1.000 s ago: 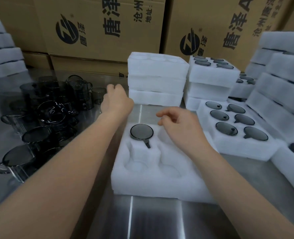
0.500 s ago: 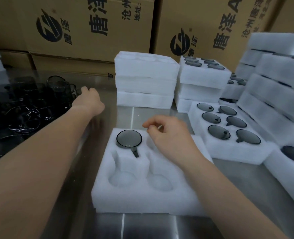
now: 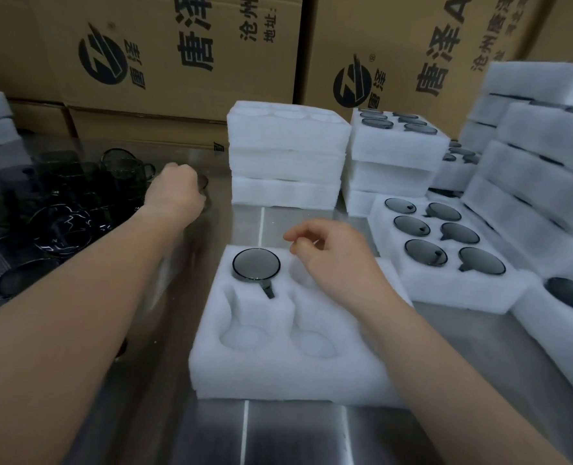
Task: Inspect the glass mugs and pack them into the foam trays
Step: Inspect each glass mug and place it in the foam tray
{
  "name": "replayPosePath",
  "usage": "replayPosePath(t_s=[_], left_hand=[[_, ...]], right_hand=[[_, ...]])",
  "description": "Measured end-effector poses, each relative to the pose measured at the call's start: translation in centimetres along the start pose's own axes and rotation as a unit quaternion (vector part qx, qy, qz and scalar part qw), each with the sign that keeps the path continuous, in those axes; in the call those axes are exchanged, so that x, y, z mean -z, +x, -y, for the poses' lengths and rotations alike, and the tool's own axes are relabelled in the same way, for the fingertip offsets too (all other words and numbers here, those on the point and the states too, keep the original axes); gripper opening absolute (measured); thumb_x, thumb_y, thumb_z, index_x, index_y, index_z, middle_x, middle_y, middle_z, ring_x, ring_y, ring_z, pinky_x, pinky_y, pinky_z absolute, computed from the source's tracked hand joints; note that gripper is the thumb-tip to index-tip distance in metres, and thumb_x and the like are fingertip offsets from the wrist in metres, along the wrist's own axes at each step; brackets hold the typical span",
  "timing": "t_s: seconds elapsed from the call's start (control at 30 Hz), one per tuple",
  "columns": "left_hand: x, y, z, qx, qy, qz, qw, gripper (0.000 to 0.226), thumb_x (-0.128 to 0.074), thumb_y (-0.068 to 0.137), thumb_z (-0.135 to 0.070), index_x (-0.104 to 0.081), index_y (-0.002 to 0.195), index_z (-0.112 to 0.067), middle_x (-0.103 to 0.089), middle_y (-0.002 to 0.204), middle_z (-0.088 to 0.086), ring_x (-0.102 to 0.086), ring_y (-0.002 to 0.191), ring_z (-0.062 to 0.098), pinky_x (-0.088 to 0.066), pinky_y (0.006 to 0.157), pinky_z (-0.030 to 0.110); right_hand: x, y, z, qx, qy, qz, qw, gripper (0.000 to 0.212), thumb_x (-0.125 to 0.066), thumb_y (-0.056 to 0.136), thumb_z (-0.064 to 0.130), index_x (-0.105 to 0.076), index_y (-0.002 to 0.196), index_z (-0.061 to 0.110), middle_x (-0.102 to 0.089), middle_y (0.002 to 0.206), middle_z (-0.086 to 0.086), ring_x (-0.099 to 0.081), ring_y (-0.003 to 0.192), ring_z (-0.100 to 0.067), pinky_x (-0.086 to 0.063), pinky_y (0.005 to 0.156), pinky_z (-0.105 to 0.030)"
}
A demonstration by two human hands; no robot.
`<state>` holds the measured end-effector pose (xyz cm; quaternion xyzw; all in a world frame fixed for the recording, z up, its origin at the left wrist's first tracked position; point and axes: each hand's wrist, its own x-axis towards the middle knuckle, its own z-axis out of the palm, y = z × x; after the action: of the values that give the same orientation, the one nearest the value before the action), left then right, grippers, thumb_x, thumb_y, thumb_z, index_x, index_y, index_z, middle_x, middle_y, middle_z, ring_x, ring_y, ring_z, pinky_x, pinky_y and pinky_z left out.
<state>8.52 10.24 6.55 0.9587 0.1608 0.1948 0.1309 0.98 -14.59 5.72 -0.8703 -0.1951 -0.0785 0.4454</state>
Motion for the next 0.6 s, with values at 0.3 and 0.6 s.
replayPosePath(t_s=[0.3, 0.6], left_hand=[[4.0, -7.4, -5.9, -0.2, -0.174, -0.129, 0.956, 0.016, -0.06, 0.093, -0.018, -0.057, 0.098, -0.003, -0.044, 0.109, 0.008, -0.053, 0.087, 0.03, -0.044, 0.079, 0.039], [2.7, -13.3, -9.3, -0.357, -0.218, -0.112, 0.902, 0.009, -0.066, 0.085, 0.003, -0.061, 0.092, 0.0, -0.045, 0.135, 0.017, -0.056, 0.102, 0.017, -0.044, 0.079, 0.025]], right_hand=[[1.5, 0.4, 0.7, -0.121, 0.297, -0.087, 0.943, 0.018, -0.049, 0.097, 0.018, -0.057, 0.112, 0.024, -0.064, 0.096, -0.001, -0.064, 0.061, -0.012, -0.051, 0.059, -0.023], [2.7, 0.2, 0.6, -0.137, 0.415, -0.05, 0.898, 0.025, -0.048, 0.1, 0.037, -0.068, 0.108, 0.024, -0.07, 0.092, -0.003, -0.071, 0.074, -0.017, -0.055, 0.071, -0.034]])
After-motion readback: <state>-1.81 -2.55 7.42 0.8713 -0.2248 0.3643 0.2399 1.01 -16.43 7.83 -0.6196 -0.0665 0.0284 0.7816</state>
